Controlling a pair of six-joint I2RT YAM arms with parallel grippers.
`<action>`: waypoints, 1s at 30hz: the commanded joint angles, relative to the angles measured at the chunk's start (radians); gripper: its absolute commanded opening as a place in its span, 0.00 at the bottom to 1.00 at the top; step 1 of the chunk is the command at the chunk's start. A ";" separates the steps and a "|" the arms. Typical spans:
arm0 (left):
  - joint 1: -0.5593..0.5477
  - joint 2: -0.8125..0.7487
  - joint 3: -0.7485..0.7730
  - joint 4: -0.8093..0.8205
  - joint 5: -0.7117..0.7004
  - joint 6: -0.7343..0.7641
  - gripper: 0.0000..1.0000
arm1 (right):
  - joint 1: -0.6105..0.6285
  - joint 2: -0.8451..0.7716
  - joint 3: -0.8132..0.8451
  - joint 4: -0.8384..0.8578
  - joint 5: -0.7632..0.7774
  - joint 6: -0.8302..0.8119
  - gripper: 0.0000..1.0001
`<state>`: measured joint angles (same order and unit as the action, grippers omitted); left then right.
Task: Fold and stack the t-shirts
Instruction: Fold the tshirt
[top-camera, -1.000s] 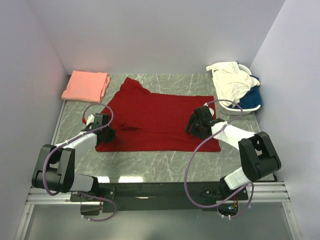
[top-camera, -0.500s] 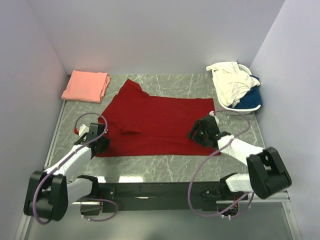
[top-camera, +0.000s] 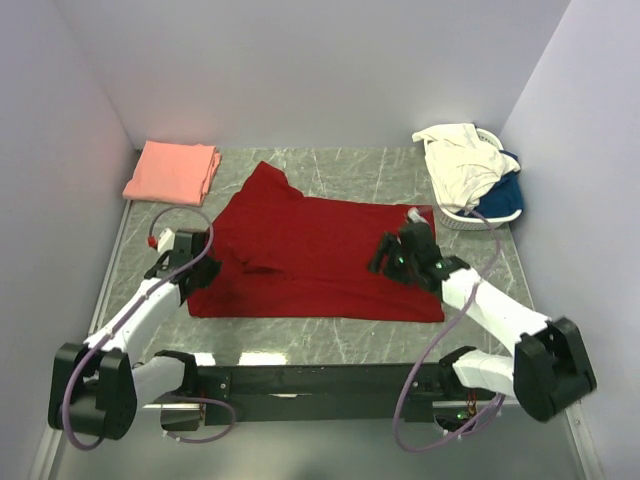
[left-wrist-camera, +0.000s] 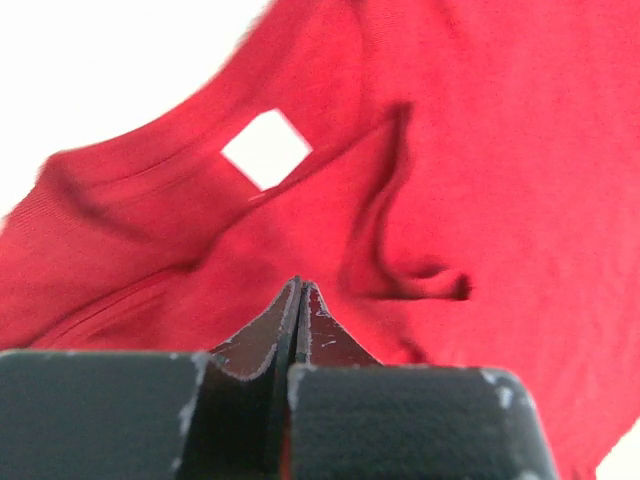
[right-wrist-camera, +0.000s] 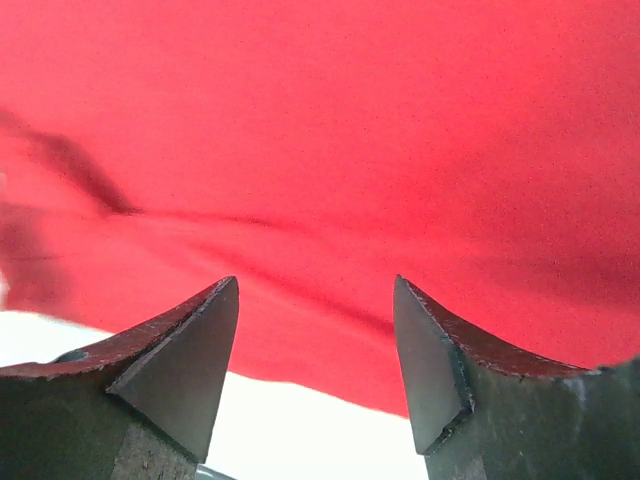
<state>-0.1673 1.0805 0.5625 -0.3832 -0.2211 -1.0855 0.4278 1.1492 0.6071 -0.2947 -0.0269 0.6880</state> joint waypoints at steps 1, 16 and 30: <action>-0.011 0.079 0.062 0.095 0.054 0.050 0.03 | 0.054 0.113 0.176 0.182 -0.093 -0.100 0.69; -0.044 0.300 0.097 0.224 0.121 0.081 0.05 | 0.302 0.768 0.726 0.336 -0.306 -0.219 0.66; -0.051 0.341 0.134 0.231 0.141 0.101 0.04 | 0.394 0.998 0.939 0.284 -0.232 -0.194 0.64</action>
<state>-0.2123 1.4197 0.6613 -0.1799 -0.0940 -1.0065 0.8211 2.1479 1.4990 -0.0158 -0.2897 0.4957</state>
